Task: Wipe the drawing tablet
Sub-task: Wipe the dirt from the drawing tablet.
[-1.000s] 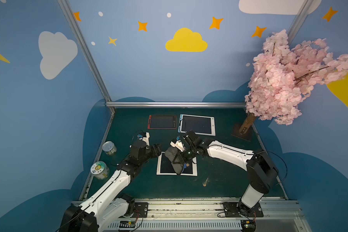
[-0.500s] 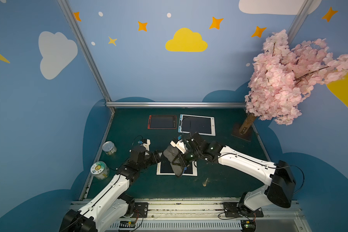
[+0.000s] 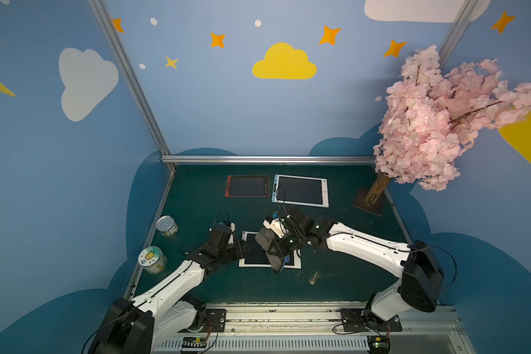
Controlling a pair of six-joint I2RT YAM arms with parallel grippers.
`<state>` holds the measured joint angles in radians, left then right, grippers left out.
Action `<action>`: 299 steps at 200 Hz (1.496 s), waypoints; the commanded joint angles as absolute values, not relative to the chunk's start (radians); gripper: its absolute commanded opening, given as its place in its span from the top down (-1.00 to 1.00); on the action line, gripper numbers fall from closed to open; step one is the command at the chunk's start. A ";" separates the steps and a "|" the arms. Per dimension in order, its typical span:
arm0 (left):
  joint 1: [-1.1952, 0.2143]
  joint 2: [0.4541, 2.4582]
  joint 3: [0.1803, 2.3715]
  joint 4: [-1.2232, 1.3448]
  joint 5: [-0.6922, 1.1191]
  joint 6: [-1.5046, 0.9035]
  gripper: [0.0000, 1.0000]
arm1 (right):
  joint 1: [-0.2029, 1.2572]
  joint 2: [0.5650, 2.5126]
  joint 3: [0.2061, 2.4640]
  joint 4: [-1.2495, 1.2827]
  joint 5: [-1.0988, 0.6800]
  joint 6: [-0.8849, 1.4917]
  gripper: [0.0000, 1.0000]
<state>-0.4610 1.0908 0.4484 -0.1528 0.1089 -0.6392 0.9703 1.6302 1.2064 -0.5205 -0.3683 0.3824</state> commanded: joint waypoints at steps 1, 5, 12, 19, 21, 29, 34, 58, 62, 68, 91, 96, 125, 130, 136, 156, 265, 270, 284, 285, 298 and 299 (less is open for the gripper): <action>-0.485 1.148 0.500 -0.211 0.065 -0.581 -0.12 | 0.963 1.717 1.278 -0.549 -0.435 0.363 1.00; -0.488 1.155 0.500 -0.211 0.057 -0.580 -0.12 | 0.963 1.732 1.287 -0.545 -0.454 0.364 1.00; -0.491 1.158 0.495 -0.207 0.045 -0.577 -0.11 | 0.961 1.757 1.300 -0.542 -0.482 0.365 1.00; -0.493 1.158 0.493 -0.209 0.029 -0.574 -0.11 | 0.963 1.776 1.313 -0.540 -0.501 0.365 1.00; -0.494 1.156 0.492 -0.212 0.024 -0.574 -0.10 | 0.963 1.782 1.315 -0.540 -0.504 0.366 1.00; -0.495 1.147 0.491 -0.222 0.002 -0.570 -0.09 | 0.966 1.797 1.324 -0.537 -0.518 0.368 1.00; -0.498 1.140 0.492 -0.230 -0.016 -0.565 -0.08 | 0.965 1.805 1.329 -0.533 -0.524 0.368 1.00; -0.508 1.133 0.500 -0.270 -0.101 -0.548 -0.08 | 0.966 1.839 1.347 -0.529 -0.541 0.368 1.00; -0.508 1.135 0.502 -0.272 -0.109 -0.545 -0.08 | 0.965 1.845 1.350 -0.528 -0.543 0.370 1.00; -0.508 1.141 0.504 -0.276 -0.121 -0.541 -0.08 | 0.963 1.853 1.356 -0.530 -0.548 0.371 1.00; -0.509 1.170 0.515 -0.282 -0.140 -0.532 -0.06 | 0.963 1.877 1.374 -0.535 -0.555 0.373 1.00; -0.509 1.176 0.518 -0.280 -0.138 -0.532 -0.06 | 0.962 1.880 1.376 -0.537 -0.555 0.372 1.00; -0.510 1.215 0.534 -0.270 -0.133 -0.530 -0.06 | 0.963 1.884 1.378 -0.536 -0.548 0.371 1.00; -0.509 1.222 0.537 -0.270 -0.133 -0.530 -0.07 | 0.962 1.885 1.377 -0.532 -0.549 0.371 1.00; -0.509 1.229 0.542 -0.267 -0.131 -0.529 -0.07 | 0.962 1.888 1.376 -0.531 -0.549 0.370 1.00; -0.509 1.253 0.549 -0.256 -0.123 -0.529 -0.06 | 0.960 1.901 1.374 -0.519 -0.555 0.370 1.00; -0.546 1.354 0.601 -0.273 -0.163 -0.510 -0.01 | 0.915 2.013 1.383 -0.428 -0.589 0.394 1.00; -0.546 1.354 0.601 -0.273 -0.163 -0.510 -0.01 | 0.914 2.017 1.376 -0.419 -0.595 0.395 1.00; -0.549 1.359 0.603 -0.275 -0.164 -0.510 0.00 | 0.913 2.028 1.365 -0.401 -0.604 0.402 1.00; -0.549 1.359 0.603 -0.275 -0.164 -0.509 0.00 | 0.913 2.030 1.365 -0.401 -0.604 0.403 1.00; -0.555 1.367 0.607 -0.281 -0.178 -0.510 0.00 | 0.911 2.043 1.363 -0.389 -0.612 0.403 1.00; -0.556 1.368 0.607 -0.281 -0.179 -0.510 0.00 | 0.911 2.044 1.363 -0.388 -0.611 0.403 1.00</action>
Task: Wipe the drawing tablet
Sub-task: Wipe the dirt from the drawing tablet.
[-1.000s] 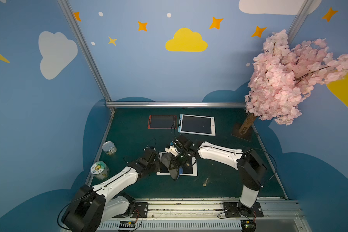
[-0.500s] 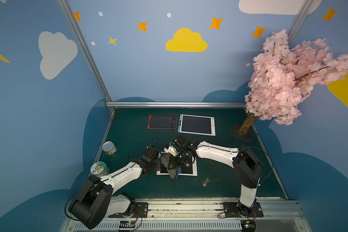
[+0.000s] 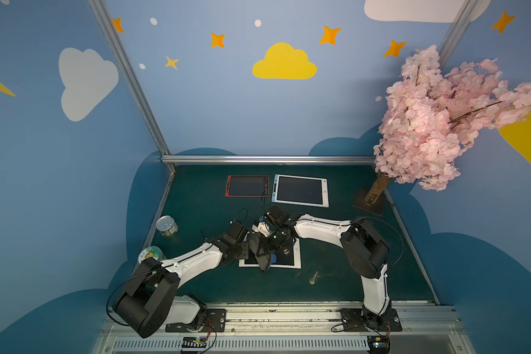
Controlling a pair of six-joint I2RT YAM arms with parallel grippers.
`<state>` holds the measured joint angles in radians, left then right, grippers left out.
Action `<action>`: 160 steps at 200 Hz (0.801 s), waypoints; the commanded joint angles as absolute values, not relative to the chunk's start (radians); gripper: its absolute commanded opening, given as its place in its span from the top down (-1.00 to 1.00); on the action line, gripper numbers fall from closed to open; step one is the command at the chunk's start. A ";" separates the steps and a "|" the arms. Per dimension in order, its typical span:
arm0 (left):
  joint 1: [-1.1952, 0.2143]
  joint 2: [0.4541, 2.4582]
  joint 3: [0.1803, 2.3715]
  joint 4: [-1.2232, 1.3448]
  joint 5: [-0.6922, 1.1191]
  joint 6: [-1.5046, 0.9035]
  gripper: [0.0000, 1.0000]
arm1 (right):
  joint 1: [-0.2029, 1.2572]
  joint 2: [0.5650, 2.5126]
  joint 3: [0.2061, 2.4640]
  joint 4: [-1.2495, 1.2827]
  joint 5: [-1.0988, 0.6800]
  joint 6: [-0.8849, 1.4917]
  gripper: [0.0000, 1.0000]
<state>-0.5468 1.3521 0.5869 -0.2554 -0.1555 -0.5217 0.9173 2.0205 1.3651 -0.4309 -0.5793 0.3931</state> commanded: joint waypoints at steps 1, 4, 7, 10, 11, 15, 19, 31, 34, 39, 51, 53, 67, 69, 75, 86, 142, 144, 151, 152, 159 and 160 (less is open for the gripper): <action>-0.556 1.369 0.608 -0.282 -0.181 -0.510 0.00 | 0.912 2.045 1.363 -0.386 -0.611 0.404 1.00; -0.559 1.371 0.611 -0.285 -0.185 -0.509 0.01 | 0.911 2.049 1.362 -0.384 -0.612 0.406 1.00; -0.561 1.375 0.613 -0.287 -0.188 -0.509 0.01 | 0.911 2.053 1.364 -0.381 -0.611 0.407 1.00; -0.563 1.378 0.615 -0.289 -0.190 -0.508 0.01 | 0.910 2.057 1.364 -0.380 -0.609 0.408 1.00; -0.564 1.379 0.617 -0.290 -0.192 -0.509 0.01 | 0.910 2.059 1.365 -0.379 -0.610 0.409 1.00; -0.567 1.385 0.621 -0.293 -0.195 -0.507 0.02 | 0.910 2.063 1.367 -0.379 -0.611 0.411 1.00; -0.570 1.393 0.626 -0.298 -0.198 -0.506 0.02 | 0.909 2.068 1.369 -0.377 -0.612 0.413 1.00; -0.576 1.419 0.644 -0.315 -0.201 -0.500 0.03 | 0.910 2.081 1.374 -0.374 -0.607 0.420 1.00; -0.579 1.426 0.650 -0.319 -0.202 -0.498 0.03 | 0.910 2.084 1.374 -0.372 -0.606 0.421 1.00; -0.581 1.437 0.659 -0.328 -0.200 -0.495 0.03 | 0.910 2.087 1.375 -0.373 -0.604 0.424 1.00; -0.590 1.459 0.675 -0.343 -0.202 -0.490 0.03 | 0.910 2.097 1.373 -0.373 -0.599 0.427 1.00; -0.590 1.462 0.678 -0.344 -0.202 -0.488 0.03 | 0.910 2.098 1.372 -0.372 -0.598 0.428 1.00; -0.598 1.476 0.688 -0.356 -0.207 -0.488 0.02 | 0.910 2.103 1.365 -0.377 -0.585 0.425 1.00; -0.599 1.477 0.689 -0.358 -0.207 -0.487 0.01 | 0.910 2.105 1.363 -0.377 -0.582 0.425 1.00; -0.600 1.482 0.692 -0.362 -0.206 -0.484 0.01 | 0.909 2.106 1.359 -0.381 -0.573 0.423 1.00; -0.601 1.494 0.700 -0.374 -0.205 -0.480 0.00 | 0.910 2.112 1.349 -0.386 -0.557 0.418 1.00; -0.601 1.592 0.765 -0.434 -0.206 -0.495 -0.01 | 0.897 2.120 1.299 -0.388 -0.541 0.410 1.00; -0.601 1.594 0.765 -0.436 -0.208 -0.495 -0.01 | 0.895 2.120 1.296 -0.387 -0.540 0.410 1.00; -0.602 1.603 0.773 -0.441 -0.210 -0.494 -0.01 | 0.889 2.117 1.283 -0.380 -0.542 0.413 1.00; -0.602 1.604 0.774 -0.442 -0.211 -0.494 -0.01 | 0.888 2.117 1.281 -0.379 -0.542 0.414 1.00; -0.602 1.611 0.780 -0.447 -0.210 -0.494 -0.01 | 0.882 2.114 1.264 -0.371 -0.544 0.421 1.00; -0.602 1.612 0.781 -0.447 -0.209 -0.494 -0.01 | 0.880 2.113 1.262 -0.370 -0.546 0.421 1.00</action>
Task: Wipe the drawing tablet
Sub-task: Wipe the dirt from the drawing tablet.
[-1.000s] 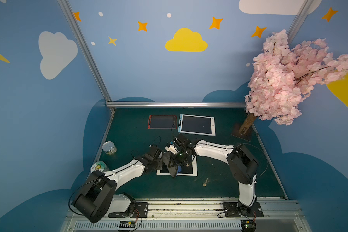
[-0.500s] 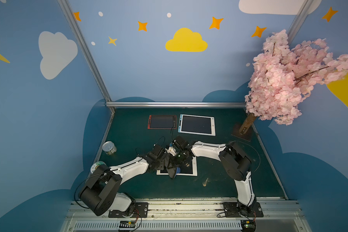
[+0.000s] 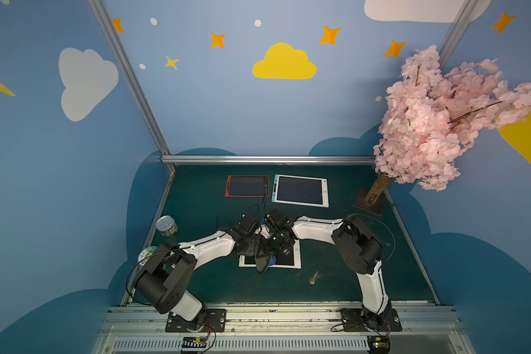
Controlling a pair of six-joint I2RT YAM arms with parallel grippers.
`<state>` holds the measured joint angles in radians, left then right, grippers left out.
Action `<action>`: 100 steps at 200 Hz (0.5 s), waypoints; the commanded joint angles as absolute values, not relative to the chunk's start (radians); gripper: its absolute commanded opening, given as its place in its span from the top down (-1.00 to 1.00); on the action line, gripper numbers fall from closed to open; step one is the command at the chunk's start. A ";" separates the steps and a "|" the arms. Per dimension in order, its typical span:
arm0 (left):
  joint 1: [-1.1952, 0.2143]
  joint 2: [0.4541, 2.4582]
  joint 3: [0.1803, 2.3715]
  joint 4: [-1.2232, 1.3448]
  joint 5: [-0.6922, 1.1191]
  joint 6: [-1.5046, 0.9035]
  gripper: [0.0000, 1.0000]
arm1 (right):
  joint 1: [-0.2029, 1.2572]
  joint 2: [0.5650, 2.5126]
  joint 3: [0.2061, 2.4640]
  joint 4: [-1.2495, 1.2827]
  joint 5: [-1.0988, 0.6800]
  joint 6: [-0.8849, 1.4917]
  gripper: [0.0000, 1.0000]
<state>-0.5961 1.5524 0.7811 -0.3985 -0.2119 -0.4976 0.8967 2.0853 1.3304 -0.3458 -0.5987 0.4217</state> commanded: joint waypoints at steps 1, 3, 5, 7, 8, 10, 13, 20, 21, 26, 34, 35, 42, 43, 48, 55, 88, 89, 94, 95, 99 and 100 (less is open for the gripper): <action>-0.603 1.613 0.782 -0.447 -0.208 -0.495 -0.01 | 0.879 2.113 1.260 -0.368 -0.547 0.422 1.00; -0.603 1.615 0.783 -0.448 -0.207 -0.493 -0.01 | 0.878 2.109 1.253 -0.364 -0.550 0.424 1.00; -0.603 1.616 0.784 -0.448 -0.206 -0.493 -0.01 | 0.875 2.108 1.248 -0.359 -0.554 0.425 1.00; -0.603 1.617 0.785 -0.448 -0.206 -0.493 -0.01 | 0.873 2.106 1.242 -0.355 -0.557 0.426 1.00; -0.603 1.618 0.784 -0.449 -0.205 -0.493 -0.01 | 0.871 2.105 1.238 -0.353 -0.559 0.428 1.00; -0.603 1.619 0.785 -0.449 -0.204 -0.493 -0.01 | 0.869 2.102 1.231 -0.348 -0.563 0.429 1.00; -0.603 1.621 0.786 -0.449 -0.202 -0.493 -0.01 | 0.864 2.098 1.221 -0.342 -0.567 0.433 1.00; -0.602 1.622 0.786 -0.449 -0.199 -0.494 -0.01 | 0.854 2.089 1.199 -0.329 -0.573 0.440 1.00; -0.603 1.622 0.786 -0.449 -0.199 -0.494 -0.01 | 0.853 2.088 1.196 -0.328 -0.574 0.442 1.00; -0.603 1.622 0.785 -0.450 -0.197 -0.493 -0.01 | 0.847 2.079 1.180 -0.324 -0.574 0.444 1.00; -0.603 1.621 0.784 -0.453 -0.197 -0.493 -0.01 | 0.835 2.069 1.157 -0.324 -0.571 0.445 1.00; -0.602 1.620 0.785 -0.453 -0.198 -0.494 -0.01 | 0.835 2.068 1.154 -0.324 -0.572 0.445 1.00; -0.603 1.619 0.784 -0.454 -0.197 -0.493 -0.01 | 0.826 2.060 1.137 -0.327 -0.568 0.444 1.00; -0.604 1.619 0.784 -0.454 -0.197 -0.493 -0.01 | 0.824 2.059 1.135 -0.327 -0.568 0.443 1.00; -0.603 1.617 0.784 -0.456 -0.197 -0.493 -0.01 | 0.820 2.053 1.123 -0.327 -0.567 0.441 1.00; -0.603 1.616 0.784 -0.458 -0.196 -0.494 -0.01 | 0.811 2.045 1.105 -0.327 -0.563 0.441 1.00; -0.604 1.612 0.782 -0.462 -0.192 -0.493 -0.01 | 0.778 2.006 1.028 -0.318 -0.550 0.441 1.00; -0.603 1.612 0.782 -0.460 -0.191 -0.492 -0.01 | 0.777 2.005 1.026 -0.318 -0.550 0.441 1.00; -0.603 1.612 0.782 -0.459 -0.190 -0.492 -0.01 | 0.771 1.996 1.014 -0.315 -0.549 0.442 1.00; -0.603 1.612 0.782 -0.459 -0.189 -0.493 -0.01 | 0.769 1.995 1.012 -0.315 -0.550 0.442 1.00; -0.603 1.612 0.780 -0.456 -0.186 -0.492 -0.01 | 0.766 1.988 1.001 -0.313 -0.549 0.442 1.00; -0.602 1.612 0.780 -0.456 -0.186 -0.493 -0.01 | 0.765 1.987 0.999 -0.312 -0.550 0.442 1.00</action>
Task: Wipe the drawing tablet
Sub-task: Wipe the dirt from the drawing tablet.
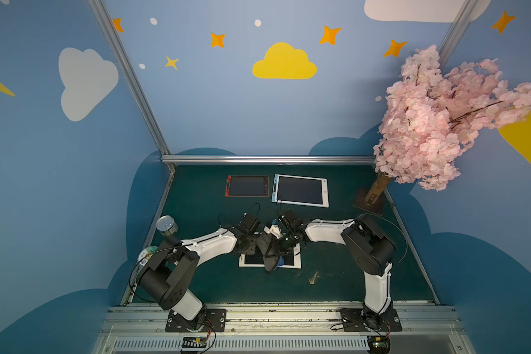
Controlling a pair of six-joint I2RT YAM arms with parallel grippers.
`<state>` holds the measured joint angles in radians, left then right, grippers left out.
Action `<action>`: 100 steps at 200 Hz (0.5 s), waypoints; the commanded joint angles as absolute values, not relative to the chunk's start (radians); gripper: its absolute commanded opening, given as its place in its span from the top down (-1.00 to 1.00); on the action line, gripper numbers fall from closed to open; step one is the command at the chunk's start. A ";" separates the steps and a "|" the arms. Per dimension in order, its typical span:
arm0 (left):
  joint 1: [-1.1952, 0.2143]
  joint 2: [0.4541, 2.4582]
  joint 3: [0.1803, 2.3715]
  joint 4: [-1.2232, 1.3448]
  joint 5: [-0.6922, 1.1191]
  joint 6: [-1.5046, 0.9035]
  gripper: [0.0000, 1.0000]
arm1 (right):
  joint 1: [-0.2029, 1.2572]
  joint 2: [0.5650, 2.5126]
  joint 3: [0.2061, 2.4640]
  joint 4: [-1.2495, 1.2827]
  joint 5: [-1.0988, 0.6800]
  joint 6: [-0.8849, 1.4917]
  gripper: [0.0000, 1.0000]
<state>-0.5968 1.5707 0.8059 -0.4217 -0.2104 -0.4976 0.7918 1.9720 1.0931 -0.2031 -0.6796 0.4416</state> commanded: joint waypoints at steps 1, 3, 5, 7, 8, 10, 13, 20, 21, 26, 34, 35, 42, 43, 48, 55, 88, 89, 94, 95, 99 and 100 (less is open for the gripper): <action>-0.600 1.612 0.780 -0.456 -0.187 -0.493 -0.01 | 0.763 1.985 0.997 -0.312 -0.550 0.441 1.00; -0.602 1.612 0.780 -0.456 -0.186 -0.493 -0.01 | 0.760 1.981 0.991 -0.311 -0.549 0.440 1.00; -0.603 1.612 0.781 -0.456 -0.186 -0.491 -0.01 | 0.760 1.977 0.987 -0.310 -0.548 0.441 1.00; -0.604 1.612 0.781 -0.455 -0.185 -0.492 -0.01 | 0.757 1.973 0.982 -0.310 -0.547 0.442 1.00; -0.603 1.612 0.781 -0.455 -0.185 -0.493 -0.01 | 0.756 1.971 0.980 -0.310 -0.547 0.442 1.00; -0.603 1.612 0.781 -0.455 -0.184 -0.493 -0.01 | 0.754 1.967 0.975 -0.309 -0.544 0.442 1.00; -0.602 1.612 0.781 -0.454 -0.184 -0.491 -0.01 | 0.751 1.962 0.970 -0.310 -0.542 0.440 1.00; -0.603 1.612 0.781 -0.454 -0.184 -0.492 -0.01 | 0.745 1.948 0.953 -0.313 -0.538 0.439 1.00; -0.603 1.612 0.781 -0.454 -0.184 -0.493 -0.01 | 0.744 1.947 0.951 -0.312 -0.538 0.438 1.00; -0.602 1.612 0.780 -0.455 -0.183 -0.492 -0.01 | 0.736 1.936 0.940 -0.315 -0.534 0.436 1.00; -0.603 1.611 0.778 -0.455 -0.183 -0.493 -0.01 | 0.726 1.921 0.923 -0.318 -0.533 0.433 1.00; -0.602 1.611 0.779 -0.454 -0.184 -0.493 -0.01 | 0.725 1.919 0.921 -0.319 -0.532 0.433 1.00; -0.603 1.610 0.779 -0.454 -0.184 -0.492 -0.01 | 0.714 1.905 0.906 -0.321 -0.531 0.433 1.00; -0.603 1.610 0.779 -0.454 -0.185 -0.492 -0.01 | 0.713 1.903 0.904 -0.322 -0.530 0.434 1.00; -0.603 1.610 0.778 -0.453 -0.184 -0.492 -0.01 | 0.705 1.892 0.893 -0.323 -0.531 0.434 1.00; -0.603 1.611 0.779 -0.451 -0.182 -0.492 -0.01 | 0.694 1.879 0.881 -0.325 -0.528 0.433 1.00; -0.603 1.605 0.776 -0.446 -0.177 -0.489 -0.01 | 0.630 1.822 0.851 -0.374 -0.517 0.435 1.00; -0.603 1.605 0.776 -0.445 -0.178 -0.489 -0.01 | 0.628 1.820 0.850 -0.376 -0.518 0.436 1.00; -0.603 1.605 0.776 -0.446 -0.177 -0.490 -0.01 | 0.615 1.812 0.848 -0.384 -0.519 0.436 1.00; -0.603 1.605 0.775 -0.445 -0.178 -0.491 -0.01 | 0.612 1.811 0.847 -0.385 -0.519 0.436 1.00; -0.602 1.605 0.775 -0.444 -0.177 -0.490 -0.01 | 0.602 1.804 0.844 -0.391 -0.522 0.435 1.00; -0.603 1.605 0.775 -0.444 -0.177 -0.489 -0.01 | 0.600 1.803 0.844 -0.392 -0.522 0.435 1.00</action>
<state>-0.5968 1.5707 0.8059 -0.4202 -0.2062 -0.4973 0.6518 1.8042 0.8948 -0.2333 -0.6613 0.4408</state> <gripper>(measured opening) 0.506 0.114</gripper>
